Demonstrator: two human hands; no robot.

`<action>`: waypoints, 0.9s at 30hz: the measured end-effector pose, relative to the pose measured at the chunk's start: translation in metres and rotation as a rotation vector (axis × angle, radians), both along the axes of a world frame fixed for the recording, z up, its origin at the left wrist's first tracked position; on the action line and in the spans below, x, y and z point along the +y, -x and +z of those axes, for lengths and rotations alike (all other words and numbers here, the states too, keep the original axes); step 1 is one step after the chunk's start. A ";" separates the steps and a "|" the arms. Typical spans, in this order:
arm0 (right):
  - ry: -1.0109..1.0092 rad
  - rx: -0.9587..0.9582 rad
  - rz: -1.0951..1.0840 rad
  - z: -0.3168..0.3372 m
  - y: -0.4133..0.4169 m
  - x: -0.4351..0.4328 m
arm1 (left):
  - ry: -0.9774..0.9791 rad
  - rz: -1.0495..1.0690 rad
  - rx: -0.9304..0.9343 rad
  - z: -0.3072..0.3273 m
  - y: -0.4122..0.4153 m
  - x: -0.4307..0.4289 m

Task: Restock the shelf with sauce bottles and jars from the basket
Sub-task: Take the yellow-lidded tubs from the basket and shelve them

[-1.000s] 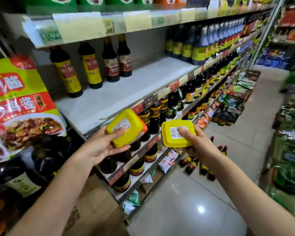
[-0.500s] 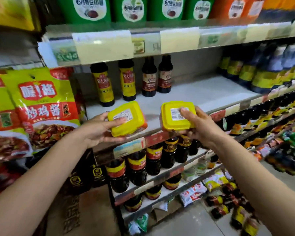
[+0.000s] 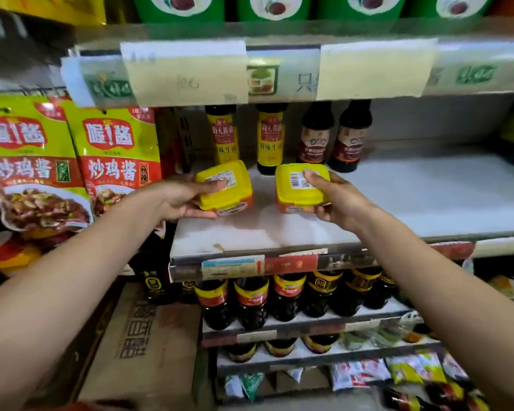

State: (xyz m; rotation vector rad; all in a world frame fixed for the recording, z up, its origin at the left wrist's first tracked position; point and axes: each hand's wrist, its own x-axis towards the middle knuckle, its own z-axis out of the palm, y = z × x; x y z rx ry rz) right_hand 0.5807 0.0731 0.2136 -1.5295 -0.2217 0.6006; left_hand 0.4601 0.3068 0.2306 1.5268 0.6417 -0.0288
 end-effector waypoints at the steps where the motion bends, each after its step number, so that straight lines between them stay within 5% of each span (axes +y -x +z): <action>1: 0.014 0.009 0.012 -0.001 -0.005 0.008 | 0.004 0.000 0.006 0.000 -0.005 0.006; 27: 0.170 0.152 0.038 -0.017 -0.068 0.078 | -0.193 -0.212 0.271 0.002 -0.074 0.056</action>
